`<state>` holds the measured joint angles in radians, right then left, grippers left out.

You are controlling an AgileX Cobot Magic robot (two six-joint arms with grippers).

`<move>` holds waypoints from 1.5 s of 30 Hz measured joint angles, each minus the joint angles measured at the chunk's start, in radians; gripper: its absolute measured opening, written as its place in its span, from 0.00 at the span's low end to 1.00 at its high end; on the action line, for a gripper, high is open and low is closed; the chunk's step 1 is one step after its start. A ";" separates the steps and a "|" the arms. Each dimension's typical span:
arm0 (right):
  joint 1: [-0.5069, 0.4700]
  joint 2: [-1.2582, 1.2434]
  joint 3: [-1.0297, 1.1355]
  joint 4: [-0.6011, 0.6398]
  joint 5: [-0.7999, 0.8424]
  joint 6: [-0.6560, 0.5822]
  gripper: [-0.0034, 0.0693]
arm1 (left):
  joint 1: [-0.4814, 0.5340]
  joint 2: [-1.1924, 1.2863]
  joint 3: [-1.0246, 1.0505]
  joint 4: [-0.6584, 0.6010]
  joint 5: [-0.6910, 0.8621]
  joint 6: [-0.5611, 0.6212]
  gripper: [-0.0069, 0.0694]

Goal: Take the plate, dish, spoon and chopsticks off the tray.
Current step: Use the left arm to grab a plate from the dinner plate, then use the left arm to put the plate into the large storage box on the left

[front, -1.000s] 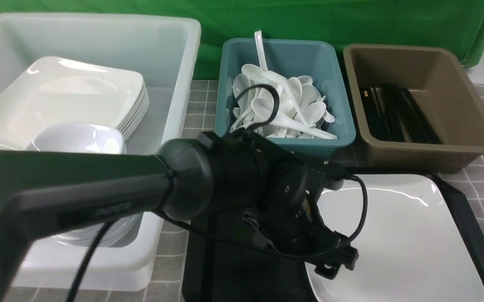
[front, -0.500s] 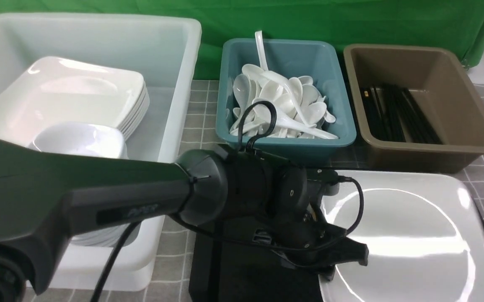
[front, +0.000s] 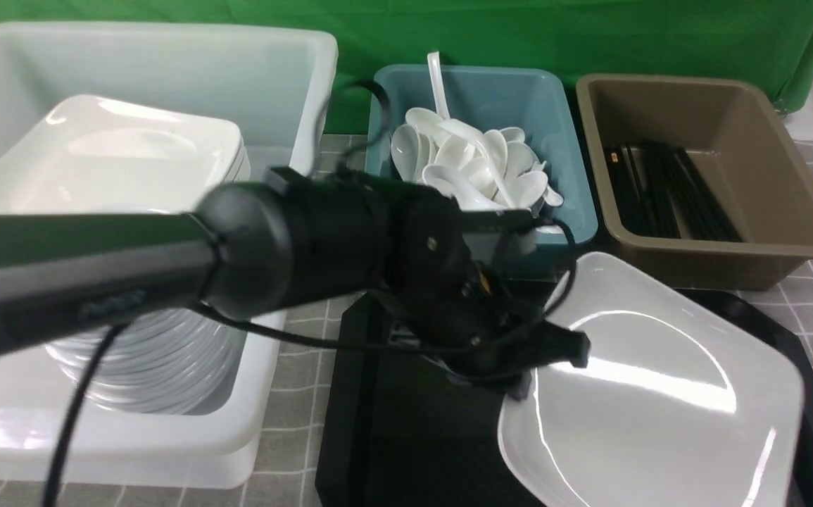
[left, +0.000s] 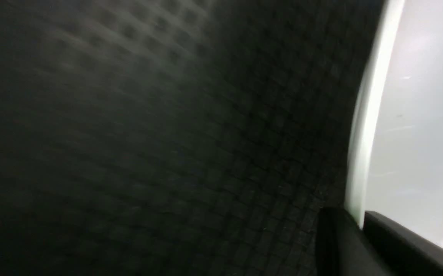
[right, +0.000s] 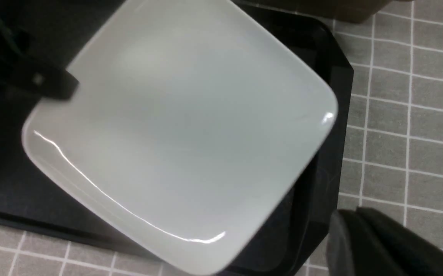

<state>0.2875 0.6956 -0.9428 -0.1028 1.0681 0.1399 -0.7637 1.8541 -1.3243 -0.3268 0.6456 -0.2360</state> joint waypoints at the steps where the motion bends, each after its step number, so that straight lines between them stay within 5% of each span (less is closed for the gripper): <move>1: 0.000 0.000 0.000 0.000 -0.003 0.000 0.10 | 0.016 -0.020 0.000 0.001 0.009 0.003 0.13; 45: 0.000 0.001 0.000 0.026 -0.060 0.000 0.10 | 0.037 -0.186 -0.209 0.313 0.394 0.031 0.13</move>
<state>0.2875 0.6963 -0.9428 -0.0767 1.0083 0.1399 -0.7269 1.6679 -1.5336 -0.0138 1.0400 -0.2054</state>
